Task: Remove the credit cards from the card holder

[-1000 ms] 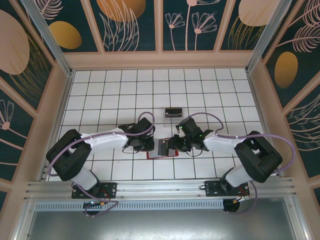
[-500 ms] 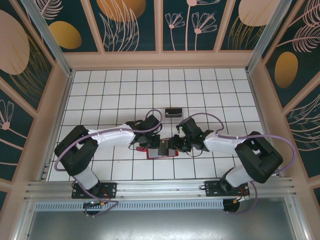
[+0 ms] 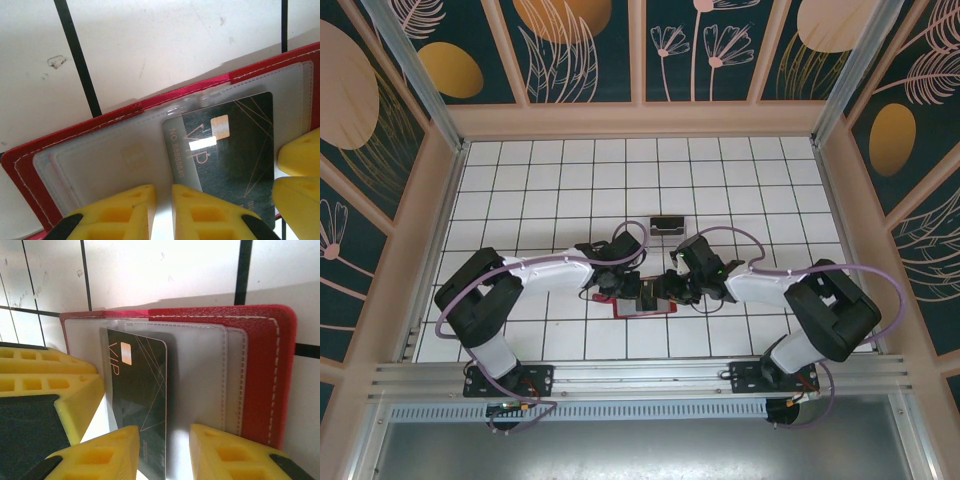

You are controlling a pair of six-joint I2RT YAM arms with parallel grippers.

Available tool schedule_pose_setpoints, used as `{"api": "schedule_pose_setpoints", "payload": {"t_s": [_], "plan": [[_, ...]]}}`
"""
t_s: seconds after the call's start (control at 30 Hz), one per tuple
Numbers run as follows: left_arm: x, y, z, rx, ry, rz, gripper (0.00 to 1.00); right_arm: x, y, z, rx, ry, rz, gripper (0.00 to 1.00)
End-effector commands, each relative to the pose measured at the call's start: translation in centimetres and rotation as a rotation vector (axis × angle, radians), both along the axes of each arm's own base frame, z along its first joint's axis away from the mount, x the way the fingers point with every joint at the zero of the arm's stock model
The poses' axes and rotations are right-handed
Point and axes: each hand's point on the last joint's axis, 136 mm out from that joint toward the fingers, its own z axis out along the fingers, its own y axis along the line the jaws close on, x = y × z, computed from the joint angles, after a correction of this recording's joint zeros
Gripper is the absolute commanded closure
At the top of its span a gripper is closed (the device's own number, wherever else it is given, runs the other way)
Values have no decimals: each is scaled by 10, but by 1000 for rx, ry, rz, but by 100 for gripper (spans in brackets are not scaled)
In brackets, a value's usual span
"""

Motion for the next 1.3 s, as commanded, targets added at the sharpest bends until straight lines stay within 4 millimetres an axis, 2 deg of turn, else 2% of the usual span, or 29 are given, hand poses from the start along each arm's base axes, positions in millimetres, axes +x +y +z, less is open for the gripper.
{"api": "schedule_pose_setpoints", "payload": {"t_s": [0.0, 0.23, 0.5, 0.67, 0.73, 0.9, 1.0, 1.17, 1.27], "plan": [[-16, 24, -32, 121, 56, -14, 82, 1, 0, -5, 5, 24, -12, 67], [-21, 25, -39, 108, 73, -10, 85, 0, 8, -2, 46, 29, 1, 68], [-24, 26, -43, 101, 79, -5, 87, 1, 14, 11, 85, 13, 7, 79], [-24, 25, -41, 90, 74, -7, 87, 1, 13, 6, 80, 19, 1, 82], [-23, 26, -40, 90, 71, -4, 87, 1, 13, 4, 78, 20, -3, 87], [-20, 30, -31, 104, 42, 9, 86, 2, 8, 6, 53, 5, -14, 94], [-15, 32, -14, 95, 1, 24, 85, 5, 0, 13, 13, -33, -13, 95], [-5, 34, 6, 90, -63, 49, 85, 17, -16, 27, -62, -118, -15, 98], [1, 34, 16, 85, -98, 64, 85, 28, -21, 44, -96, -207, 28, 100]]}}
